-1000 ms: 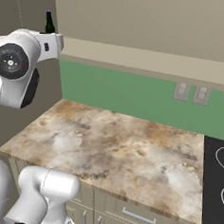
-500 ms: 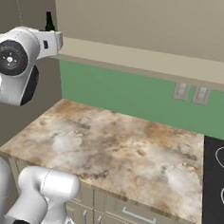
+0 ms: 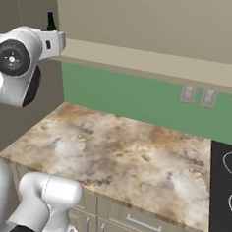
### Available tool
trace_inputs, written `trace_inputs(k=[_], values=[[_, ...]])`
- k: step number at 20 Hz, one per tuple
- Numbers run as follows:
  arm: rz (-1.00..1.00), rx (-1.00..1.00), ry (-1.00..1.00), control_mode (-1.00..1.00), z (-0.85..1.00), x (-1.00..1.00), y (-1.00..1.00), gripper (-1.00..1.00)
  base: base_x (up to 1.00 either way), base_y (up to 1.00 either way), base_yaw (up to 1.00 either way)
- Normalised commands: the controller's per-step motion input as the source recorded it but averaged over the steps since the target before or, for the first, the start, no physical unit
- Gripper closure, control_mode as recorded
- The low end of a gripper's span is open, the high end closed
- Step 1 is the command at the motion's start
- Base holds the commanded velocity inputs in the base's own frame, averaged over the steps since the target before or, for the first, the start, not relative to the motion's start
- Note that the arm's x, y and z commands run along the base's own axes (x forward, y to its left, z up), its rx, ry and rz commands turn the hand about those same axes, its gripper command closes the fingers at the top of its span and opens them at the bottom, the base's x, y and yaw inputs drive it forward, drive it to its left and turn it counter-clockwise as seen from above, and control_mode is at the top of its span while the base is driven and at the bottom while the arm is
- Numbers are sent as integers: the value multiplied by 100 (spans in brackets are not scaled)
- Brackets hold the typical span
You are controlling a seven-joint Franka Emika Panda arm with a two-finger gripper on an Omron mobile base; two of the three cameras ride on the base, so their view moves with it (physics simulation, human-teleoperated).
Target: Get the candle and the beer from the cabinet and move them to the dining counter.
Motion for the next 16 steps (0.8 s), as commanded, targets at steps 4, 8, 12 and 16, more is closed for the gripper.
trace_inputs(k=[4, 8, 12, 16], values=[[0, 0, 0, -100, 0, 29, 10, -100, 0, 0, 0], [0, 0, 0, -100, 0, 33, 16, -100, 0, 0, 0], [0, 0, 0, -100, 0, 37, 19, -100, 0, 0, 0], [0, 0, 0, -100, 0, 42, 10, -100, 0, 0, 0]])
